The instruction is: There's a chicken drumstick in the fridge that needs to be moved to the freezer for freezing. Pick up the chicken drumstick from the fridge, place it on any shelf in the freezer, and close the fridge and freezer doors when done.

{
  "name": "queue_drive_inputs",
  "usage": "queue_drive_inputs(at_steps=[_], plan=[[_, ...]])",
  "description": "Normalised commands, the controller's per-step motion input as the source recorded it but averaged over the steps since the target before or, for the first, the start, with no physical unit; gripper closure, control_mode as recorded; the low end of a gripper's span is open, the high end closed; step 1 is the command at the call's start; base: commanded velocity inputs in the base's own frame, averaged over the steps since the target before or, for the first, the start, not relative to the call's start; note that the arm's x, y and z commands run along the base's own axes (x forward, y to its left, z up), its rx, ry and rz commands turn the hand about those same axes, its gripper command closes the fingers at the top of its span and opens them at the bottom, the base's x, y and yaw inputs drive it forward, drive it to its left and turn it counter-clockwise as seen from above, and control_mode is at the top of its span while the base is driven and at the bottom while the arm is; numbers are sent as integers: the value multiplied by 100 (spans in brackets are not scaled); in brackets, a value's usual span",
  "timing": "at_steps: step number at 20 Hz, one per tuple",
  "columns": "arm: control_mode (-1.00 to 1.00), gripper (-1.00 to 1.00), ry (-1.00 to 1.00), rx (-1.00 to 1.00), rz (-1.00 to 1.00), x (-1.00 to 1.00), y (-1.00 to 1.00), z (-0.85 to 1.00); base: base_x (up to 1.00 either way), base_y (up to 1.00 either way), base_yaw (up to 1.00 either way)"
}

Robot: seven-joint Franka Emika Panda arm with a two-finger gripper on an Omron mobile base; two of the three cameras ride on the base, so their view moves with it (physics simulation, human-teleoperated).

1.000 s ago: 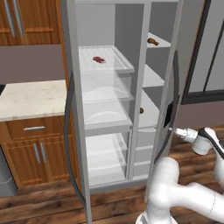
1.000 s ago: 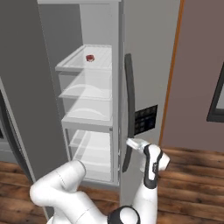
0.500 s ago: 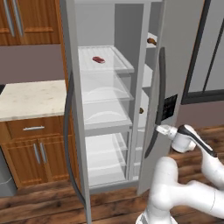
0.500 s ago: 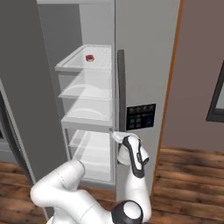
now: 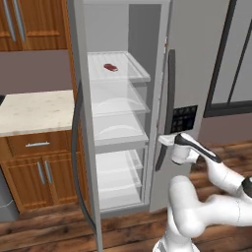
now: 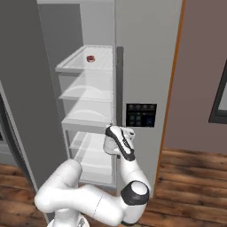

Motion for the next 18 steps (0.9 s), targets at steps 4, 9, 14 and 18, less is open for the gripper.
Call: queue_drive_inputs(at_steps=[4,9,14,18], plan=[[-100,-100,0,-8,-20,72,49,6,0,0,0],[-100,-100,0,-4,-20,73,33,6,0,0,0],[-100,-100,0,0,-15,59,5,12,0,0,0],[-100,-100,-6,6,-10,4,-17,55,0,0,0]])
